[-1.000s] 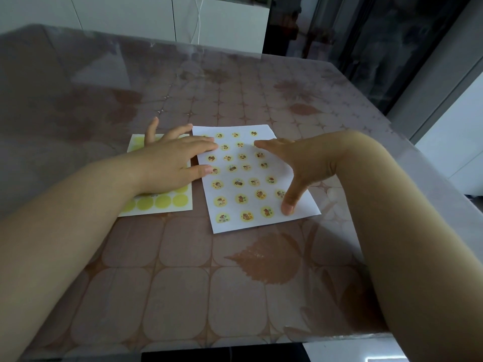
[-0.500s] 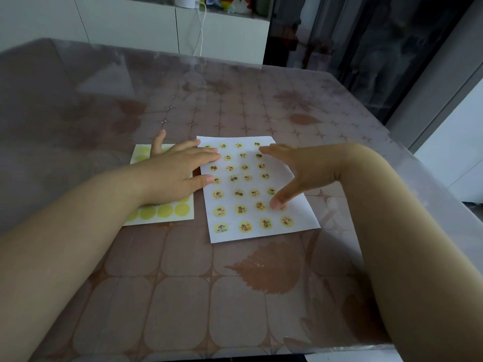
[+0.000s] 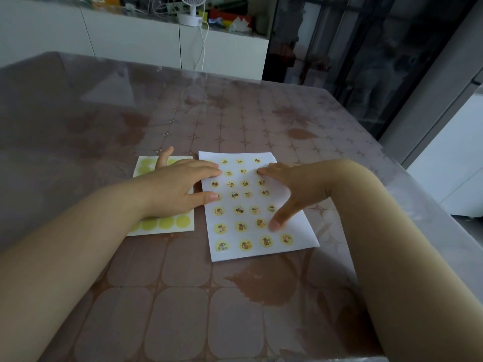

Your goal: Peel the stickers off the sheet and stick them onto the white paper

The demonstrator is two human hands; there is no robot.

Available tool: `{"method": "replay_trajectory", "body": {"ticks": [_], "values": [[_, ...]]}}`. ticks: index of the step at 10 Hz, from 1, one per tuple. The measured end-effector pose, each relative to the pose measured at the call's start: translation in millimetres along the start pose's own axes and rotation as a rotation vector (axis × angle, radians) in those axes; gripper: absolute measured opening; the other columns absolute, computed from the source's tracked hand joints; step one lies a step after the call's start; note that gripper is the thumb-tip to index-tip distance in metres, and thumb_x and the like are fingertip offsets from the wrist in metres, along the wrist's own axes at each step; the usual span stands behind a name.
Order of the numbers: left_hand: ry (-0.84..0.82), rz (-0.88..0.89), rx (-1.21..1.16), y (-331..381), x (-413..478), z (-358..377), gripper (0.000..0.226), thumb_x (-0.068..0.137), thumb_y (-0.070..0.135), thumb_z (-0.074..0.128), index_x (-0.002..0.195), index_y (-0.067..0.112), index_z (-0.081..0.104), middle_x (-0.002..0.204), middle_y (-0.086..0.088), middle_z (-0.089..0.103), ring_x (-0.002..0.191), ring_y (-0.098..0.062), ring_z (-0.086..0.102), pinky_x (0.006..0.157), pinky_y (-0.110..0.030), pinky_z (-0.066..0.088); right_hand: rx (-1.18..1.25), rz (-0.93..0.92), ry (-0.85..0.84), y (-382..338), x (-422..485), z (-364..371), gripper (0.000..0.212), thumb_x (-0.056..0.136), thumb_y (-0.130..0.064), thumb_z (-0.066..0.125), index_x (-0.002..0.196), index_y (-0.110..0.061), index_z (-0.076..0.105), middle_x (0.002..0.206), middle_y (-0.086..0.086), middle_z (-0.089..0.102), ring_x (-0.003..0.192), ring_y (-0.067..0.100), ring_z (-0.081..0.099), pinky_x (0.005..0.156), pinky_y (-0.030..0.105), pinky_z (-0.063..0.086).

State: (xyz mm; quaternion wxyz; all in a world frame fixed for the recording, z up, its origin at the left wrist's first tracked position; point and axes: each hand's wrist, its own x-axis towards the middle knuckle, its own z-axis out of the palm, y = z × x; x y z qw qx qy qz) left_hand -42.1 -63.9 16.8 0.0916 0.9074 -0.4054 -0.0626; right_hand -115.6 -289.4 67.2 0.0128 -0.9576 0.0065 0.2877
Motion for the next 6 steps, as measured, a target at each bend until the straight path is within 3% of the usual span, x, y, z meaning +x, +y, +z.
{"method": "replay_trajectory", "body": {"ticks": [1,2,3,4,6], "values": [[0.006,0.024,0.009,2,-1,-1,0.059,0.082,0.063,0.036,0.135,0.038,0.031,0.144,0.023,0.029,0.134,0.005,0.016,0.111,-0.038,-0.019,-0.051,0.024,-0.014,-12,-9,-10,0.114,0.059,-0.070,0.067,0.148,-0.032,0.006,0.156,-0.008,0.014,0.140,0.020,0.023,0.113,0.042,0.023],[-0.004,0.065,-0.004,7,-4,-4,0.080,0.063,0.082,0.022,0.130,0.041,0.034,0.140,0.025,0.032,0.129,0.009,0.020,0.108,-0.034,-0.020,-0.157,0.050,-0.023,-23,-19,-11,0.110,0.061,-0.073,0.063,0.147,-0.030,0.010,0.153,-0.004,0.027,0.136,0.023,0.033,0.110,0.044,0.031],[-0.009,0.063,0.035,13,-6,-7,0.076,0.065,0.082,0.022,0.128,0.041,0.037,0.138,0.025,0.034,0.130,0.006,0.024,0.109,-0.035,-0.018,-0.141,0.043,0.069,-21,-29,6,0.109,0.064,-0.069,0.064,0.148,-0.026,0.009,0.152,-0.001,0.025,0.133,0.025,0.035,0.108,0.045,0.032],[-0.052,0.014,0.070,25,-7,-12,0.047,0.085,0.056,0.040,0.128,0.037,0.037,0.140,0.021,0.033,0.132,0.003,0.025,0.110,-0.038,-0.016,-0.018,-0.012,0.229,-14,-48,27,0.099,0.073,-0.062,0.062,0.148,-0.026,0.008,0.156,-0.001,0.012,0.140,0.026,0.022,0.113,0.044,0.018],[-0.196,-0.025,0.196,42,-25,-55,0.060,0.085,0.058,0.039,0.138,0.042,0.017,0.148,0.023,0.017,0.139,0.000,0.009,0.111,-0.042,-0.016,0.221,-0.059,0.316,16,-106,65,0.062,0.086,-0.047,0.056,0.141,-0.039,0.027,0.148,-0.018,0.030,0.133,0.008,0.034,0.112,0.034,0.028]]}}
